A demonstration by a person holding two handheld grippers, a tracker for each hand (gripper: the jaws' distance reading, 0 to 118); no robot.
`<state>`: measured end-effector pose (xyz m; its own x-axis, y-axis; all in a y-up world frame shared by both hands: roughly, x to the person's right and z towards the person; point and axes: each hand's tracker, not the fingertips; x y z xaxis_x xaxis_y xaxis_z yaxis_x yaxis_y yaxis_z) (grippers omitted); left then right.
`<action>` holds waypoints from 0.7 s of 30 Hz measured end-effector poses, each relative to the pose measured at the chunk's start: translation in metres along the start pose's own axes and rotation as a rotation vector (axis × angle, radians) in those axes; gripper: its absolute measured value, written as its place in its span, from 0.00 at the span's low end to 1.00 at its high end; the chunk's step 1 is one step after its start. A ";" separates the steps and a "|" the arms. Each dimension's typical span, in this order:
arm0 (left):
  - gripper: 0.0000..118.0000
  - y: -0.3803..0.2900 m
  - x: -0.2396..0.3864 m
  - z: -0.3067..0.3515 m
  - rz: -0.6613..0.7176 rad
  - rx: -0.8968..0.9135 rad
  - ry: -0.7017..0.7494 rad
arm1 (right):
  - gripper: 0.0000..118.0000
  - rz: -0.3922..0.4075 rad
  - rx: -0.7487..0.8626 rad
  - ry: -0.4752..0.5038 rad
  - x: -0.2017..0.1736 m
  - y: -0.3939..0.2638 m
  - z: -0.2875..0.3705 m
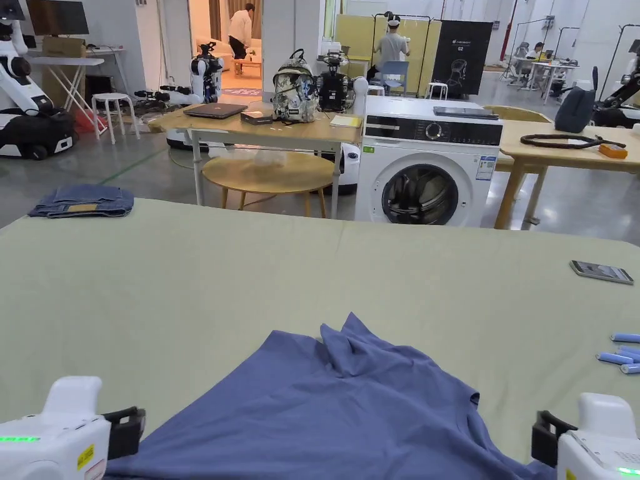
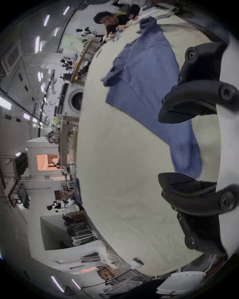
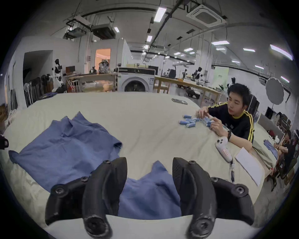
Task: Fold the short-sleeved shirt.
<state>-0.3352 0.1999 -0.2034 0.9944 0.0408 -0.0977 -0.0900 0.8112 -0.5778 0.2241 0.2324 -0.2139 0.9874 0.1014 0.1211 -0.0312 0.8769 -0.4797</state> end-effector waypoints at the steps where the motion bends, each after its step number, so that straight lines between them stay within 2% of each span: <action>1: 0.53 0.003 0.010 0.002 0.002 0.026 -0.011 | 0.52 -0.005 0.017 0.009 -0.008 0.002 0.004; 4: 0.52 0.009 0.040 0.006 -0.020 0.139 -0.020 | 0.52 -0.006 0.083 0.046 -0.041 0.011 0.016; 8: 0.33 0.020 0.081 0.014 -0.057 0.228 -0.028 | 0.51 -0.021 0.143 0.089 -0.071 0.016 0.025; 9: 0.29 0.022 0.090 0.016 -0.058 0.250 -0.035 | 0.48 -0.023 0.156 0.092 -0.079 0.018 0.028; 10: 0.26 0.024 0.097 0.018 -0.054 0.269 -0.034 | 0.40 -0.022 0.169 0.104 -0.085 0.020 0.030; 11: 0.20 0.026 0.104 0.019 -0.055 0.290 -0.035 | 0.20 -0.027 0.183 0.103 -0.090 0.021 0.033; 12: 0.15 0.032 0.115 0.028 -0.060 0.305 -0.039 | 0.12 -0.034 0.199 0.109 -0.095 0.022 0.035; 13: 0.09 0.034 0.121 0.029 -0.068 0.316 -0.034 | 0.12 -0.036 0.207 0.113 -0.098 0.023 0.037; 14: 0.01 0.036 0.125 0.029 -0.071 0.319 -0.032 | 0.05 -0.037 0.214 0.117 -0.102 0.024 0.039; 15: 0.00 0.037 0.128 0.030 -0.075 0.326 -0.032 | 0.00 -0.034 0.220 0.135 -0.104 0.026 0.040; 21: 0.00 0.040 0.129 0.038 -0.045 0.299 -0.037 | 0.00 -0.009 0.249 0.157 -0.121 0.030 0.047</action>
<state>-0.2084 0.2594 -0.2083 0.9988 0.0178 -0.0452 -0.0313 0.9482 -0.3162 0.0964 0.2688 -0.2022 0.9991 0.0359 -0.0205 -0.0398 0.9677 -0.2491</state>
